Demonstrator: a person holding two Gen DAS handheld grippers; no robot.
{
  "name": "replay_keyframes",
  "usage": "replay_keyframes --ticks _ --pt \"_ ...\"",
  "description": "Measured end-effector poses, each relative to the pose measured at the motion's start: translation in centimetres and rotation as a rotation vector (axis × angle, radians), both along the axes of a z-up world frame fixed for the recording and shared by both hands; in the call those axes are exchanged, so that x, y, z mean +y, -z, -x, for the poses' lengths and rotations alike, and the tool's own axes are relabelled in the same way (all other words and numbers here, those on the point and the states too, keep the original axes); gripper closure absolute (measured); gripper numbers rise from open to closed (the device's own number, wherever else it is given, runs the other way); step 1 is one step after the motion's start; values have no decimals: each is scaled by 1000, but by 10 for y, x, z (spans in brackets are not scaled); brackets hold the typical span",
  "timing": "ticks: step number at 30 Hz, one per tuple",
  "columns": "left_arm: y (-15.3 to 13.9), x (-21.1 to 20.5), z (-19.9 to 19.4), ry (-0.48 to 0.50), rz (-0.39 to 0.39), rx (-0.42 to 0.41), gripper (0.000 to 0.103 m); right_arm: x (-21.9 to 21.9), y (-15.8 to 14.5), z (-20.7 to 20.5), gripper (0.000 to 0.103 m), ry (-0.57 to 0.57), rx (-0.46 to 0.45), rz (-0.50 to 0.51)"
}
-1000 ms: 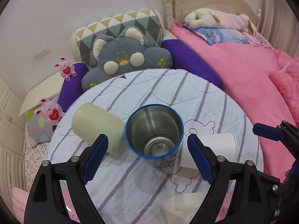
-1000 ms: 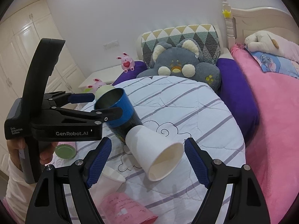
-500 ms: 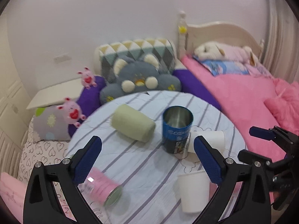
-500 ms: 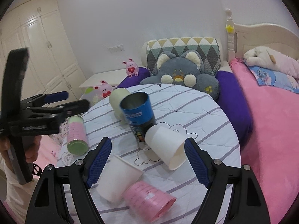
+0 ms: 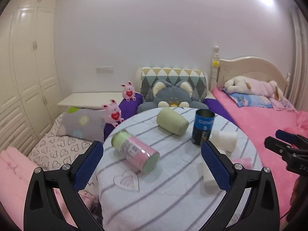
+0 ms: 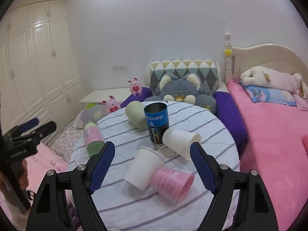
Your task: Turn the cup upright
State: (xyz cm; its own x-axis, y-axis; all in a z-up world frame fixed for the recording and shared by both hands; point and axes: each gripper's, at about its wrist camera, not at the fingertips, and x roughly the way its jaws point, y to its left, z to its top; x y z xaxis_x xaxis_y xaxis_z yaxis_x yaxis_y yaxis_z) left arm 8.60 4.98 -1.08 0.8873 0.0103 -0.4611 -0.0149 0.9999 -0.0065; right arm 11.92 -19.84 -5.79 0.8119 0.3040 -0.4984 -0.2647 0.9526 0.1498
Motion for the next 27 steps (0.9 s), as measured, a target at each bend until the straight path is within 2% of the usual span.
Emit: replay_keyframes --ticks 4,8,17,22,27 --pt "12 -5 24 -20 3 -2 0 11 4 24 21 39 -25 5" --pt "15 -10 39 -9 -12 -4 0 28 8 45 21 57 -49 60" --pt "10 -17 62 -39 -65 -54 0 41 8 61 21 63 -66 92" --pt "8 -16 69 -22 -56 -62 0 43 6 68 21 71 -80 88" --pt "5 -15 70 19 -21 -33 0 45 5 71 21 72 -85 92"
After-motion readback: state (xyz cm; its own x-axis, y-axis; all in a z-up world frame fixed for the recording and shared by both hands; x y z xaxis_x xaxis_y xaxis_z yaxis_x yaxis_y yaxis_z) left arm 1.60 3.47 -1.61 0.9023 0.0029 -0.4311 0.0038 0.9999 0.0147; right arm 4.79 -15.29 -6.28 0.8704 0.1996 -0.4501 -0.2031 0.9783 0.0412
